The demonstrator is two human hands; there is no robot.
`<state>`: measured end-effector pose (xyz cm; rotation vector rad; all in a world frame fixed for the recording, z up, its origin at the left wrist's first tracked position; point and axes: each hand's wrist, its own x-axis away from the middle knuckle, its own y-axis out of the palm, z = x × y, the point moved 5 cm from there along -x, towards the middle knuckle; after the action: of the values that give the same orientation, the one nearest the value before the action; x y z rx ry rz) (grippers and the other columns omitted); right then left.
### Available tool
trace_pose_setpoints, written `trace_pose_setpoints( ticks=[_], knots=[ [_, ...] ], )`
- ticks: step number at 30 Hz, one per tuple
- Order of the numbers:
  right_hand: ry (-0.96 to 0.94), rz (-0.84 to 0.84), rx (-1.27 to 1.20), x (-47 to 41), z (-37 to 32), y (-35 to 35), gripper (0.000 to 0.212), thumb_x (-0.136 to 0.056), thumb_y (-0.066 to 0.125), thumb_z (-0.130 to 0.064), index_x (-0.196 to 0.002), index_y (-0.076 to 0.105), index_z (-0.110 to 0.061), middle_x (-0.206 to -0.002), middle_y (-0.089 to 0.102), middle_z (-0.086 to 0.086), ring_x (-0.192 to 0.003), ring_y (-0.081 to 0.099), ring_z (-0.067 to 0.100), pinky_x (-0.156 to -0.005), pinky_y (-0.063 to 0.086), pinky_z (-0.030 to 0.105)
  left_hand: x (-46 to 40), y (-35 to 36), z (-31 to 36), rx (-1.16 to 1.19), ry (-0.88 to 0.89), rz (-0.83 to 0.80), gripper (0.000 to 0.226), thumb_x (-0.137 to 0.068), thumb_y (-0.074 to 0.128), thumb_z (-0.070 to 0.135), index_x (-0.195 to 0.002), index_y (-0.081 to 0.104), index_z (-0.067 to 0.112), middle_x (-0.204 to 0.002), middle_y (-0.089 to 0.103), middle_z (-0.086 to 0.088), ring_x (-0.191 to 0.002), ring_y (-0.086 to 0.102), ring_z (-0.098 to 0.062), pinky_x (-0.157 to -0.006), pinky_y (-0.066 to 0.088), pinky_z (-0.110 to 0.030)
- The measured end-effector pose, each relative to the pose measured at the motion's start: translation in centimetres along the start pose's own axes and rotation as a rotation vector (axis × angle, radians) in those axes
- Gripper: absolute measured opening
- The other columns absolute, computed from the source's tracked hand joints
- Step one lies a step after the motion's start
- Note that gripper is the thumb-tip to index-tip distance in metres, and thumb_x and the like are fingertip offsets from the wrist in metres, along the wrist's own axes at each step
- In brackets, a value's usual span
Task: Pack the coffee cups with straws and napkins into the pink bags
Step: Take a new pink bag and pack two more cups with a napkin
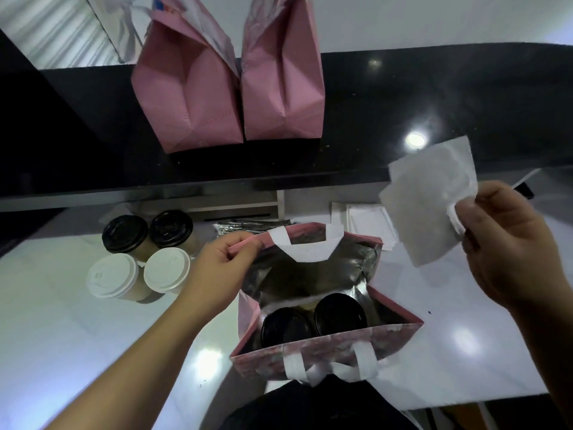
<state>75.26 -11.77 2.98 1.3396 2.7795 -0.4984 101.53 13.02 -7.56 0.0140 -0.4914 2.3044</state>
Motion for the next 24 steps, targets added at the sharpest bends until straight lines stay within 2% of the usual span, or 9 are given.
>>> trace_pose_setpoints(
  ticks=[2,4,8,11,13,16,18,20,24],
  knots=[
    [-0.188,-0.119,0.138,0.9,-3.5,1.4,0.013,-0.093,0.056,-0.049,-0.098,0.065,-0.041,-0.089,0.068,-0.015,-0.078,0.067,0.005,-0.065,0.056,0.014,-0.1,-0.1,-0.2,-0.017,-0.005,0.023,0.025,-0.098,0.059,0.055,-0.101,0.079,0.04,-0.091,0.078,0.014,-0.085,0.073,-0.003,-0.069,0.058,-0.028],
    [-0.309,-0.289,0.332,2.0,-5.2,3.3,0.013,-0.095,0.051,-0.043,-0.101,0.062,-0.04,-0.091,0.068,-0.017,-0.078,0.067,0.006,-0.065,0.054,0.015,-0.1,-0.1,-0.3,-0.014,-0.009,0.041,0.029,-0.096,0.059,0.062,-0.101,0.078,0.042,-0.091,0.078,0.015,-0.084,0.074,-0.003,-0.069,0.06,-0.03],
    [-0.292,-0.747,0.715,3.7,-4.2,8.8,0.015,-0.098,0.041,-0.051,-0.107,0.053,-0.049,-0.088,0.059,-0.027,-0.079,0.061,-0.002,-0.063,0.049,0.019,-0.2,0.1,-0.2,0.016,-0.005,0.091,0.025,-0.094,0.06,0.057,-0.098,0.077,0.039,-0.09,0.078,0.013,-0.083,0.075,-0.006,-0.075,0.065,-0.04],
    [-0.344,-0.954,0.9,4.2,-2.2,12.7,0.013,-0.106,0.041,-0.04,-0.107,0.054,-0.042,-0.092,0.061,-0.018,-0.082,0.058,0.003,-0.072,0.05,0.025,0.1,0.4,0.1,0.023,-0.009,0.106,0.018,-0.096,0.061,0.049,-0.096,0.077,0.04,-0.087,0.077,0.015,-0.08,0.073,-0.002,-0.073,0.064,-0.036],
    [-0.396,-0.98,0.988,3.7,-1.2,14.4,0.014,-0.107,0.042,-0.035,-0.11,0.056,-0.033,-0.098,0.065,-0.009,-0.087,0.061,0.013,-0.077,0.053,0.032,0.3,0.5,0.4,0.01,-0.006,0.103,0.017,-0.096,0.061,0.051,-0.096,0.076,0.042,-0.086,0.076,0.016,-0.079,0.071,-0.003,-0.071,0.063,-0.037],
    [-0.491,-1.018,1.025,3.4,-0.7,16.3,0.009,-0.106,0.045,-0.03,-0.104,0.053,-0.03,-0.092,0.066,-0.004,-0.082,0.06,0.017,-0.073,0.052,0.035,0.6,0.5,0.7,0.009,-0.007,0.102,0.018,-0.096,0.062,0.054,-0.095,0.076,0.042,-0.083,0.075,0.011,-0.08,0.071,-0.014,-0.072,0.061,-0.043],
    [-0.524,-1.079,1.017,3.8,-0.6,17.5,0.007,-0.104,0.047,-0.027,-0.104,0.053,-0.029,-0.091,0.066,-0.003,-0.083,0.061,0.019,-0.073,0.052,0.036,0.7,0.4,0.8,0.026,-0.005,0.105,0.015,-0.098,0.063,0.05,-0.092,0.075,0.043,-0.083,0.075,0.013,-0.082,0.072,-0.016,-0.067,0.06,-0.034],
    [-0.582,-1.092,1.081,4.3,-0.4,18.3,0.015,-0.1,0.053,-0.019,-0.113,0.055,-0.026,-0.093,0.066,0.0,-0.085,0.064,0.021,-0.073,0.054,0.037,0.8,0.3,1.0,0.007,-0.006,0.121,0.014,-0.1,0.063,0.045,-0.091,0.074,0.044,-0.084,0.075,0.017,-0.085,0.072,-0.014,-0.068,0.062,-0.03],
    [-0.794,-0.962,1.065,5.1,-0.7,18.0,0.031,-0.086,0.071,-0.014,-0.113,0.057,-0.022,-0.089,0.069,0.001,-0.078,0.064,0.021,-0.065,0.055,0.033,0.9,0.2,1.0,0.037,-0.013,0.115,0.015,-0.101,0.064,0.039,-0.091,0.075,0.042,-0.086,0.076,0.014,-0.086,0.074,-0.013,-0.076,0.066,-0.045]
  ],
)
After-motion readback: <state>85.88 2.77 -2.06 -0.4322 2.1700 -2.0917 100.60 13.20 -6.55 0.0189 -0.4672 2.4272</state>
